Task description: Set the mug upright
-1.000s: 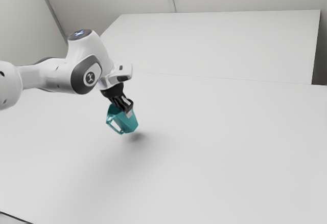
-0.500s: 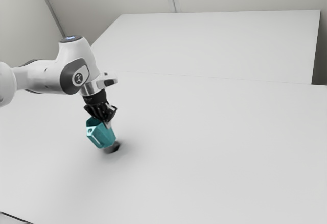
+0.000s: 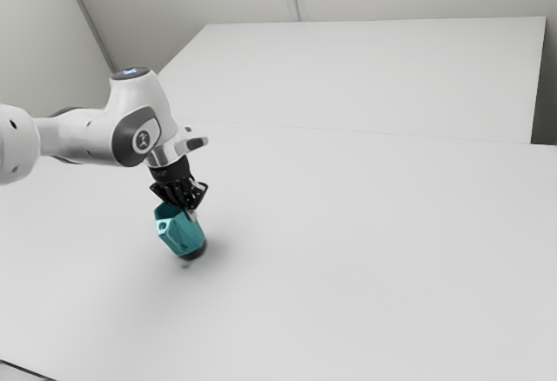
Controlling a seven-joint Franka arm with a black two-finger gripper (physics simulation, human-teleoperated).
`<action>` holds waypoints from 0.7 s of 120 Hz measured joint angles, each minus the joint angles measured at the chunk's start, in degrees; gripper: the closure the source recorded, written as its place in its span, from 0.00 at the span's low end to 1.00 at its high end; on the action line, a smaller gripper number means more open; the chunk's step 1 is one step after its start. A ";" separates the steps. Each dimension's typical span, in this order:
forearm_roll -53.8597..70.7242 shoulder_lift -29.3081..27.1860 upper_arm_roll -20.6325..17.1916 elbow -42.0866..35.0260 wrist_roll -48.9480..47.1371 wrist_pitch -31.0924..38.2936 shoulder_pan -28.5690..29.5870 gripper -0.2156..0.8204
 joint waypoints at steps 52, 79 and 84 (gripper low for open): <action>-0.07 1.59 -0.38 -0.13 -2.40 -0.52 -0.08 0.97; -0.61 1.56 -0.23 -0.04 -2.72 -2.38 -0.18 0.80; -0.71 1.49 -0.21 -0.02 -2.72 -2.66 -0.16 0.75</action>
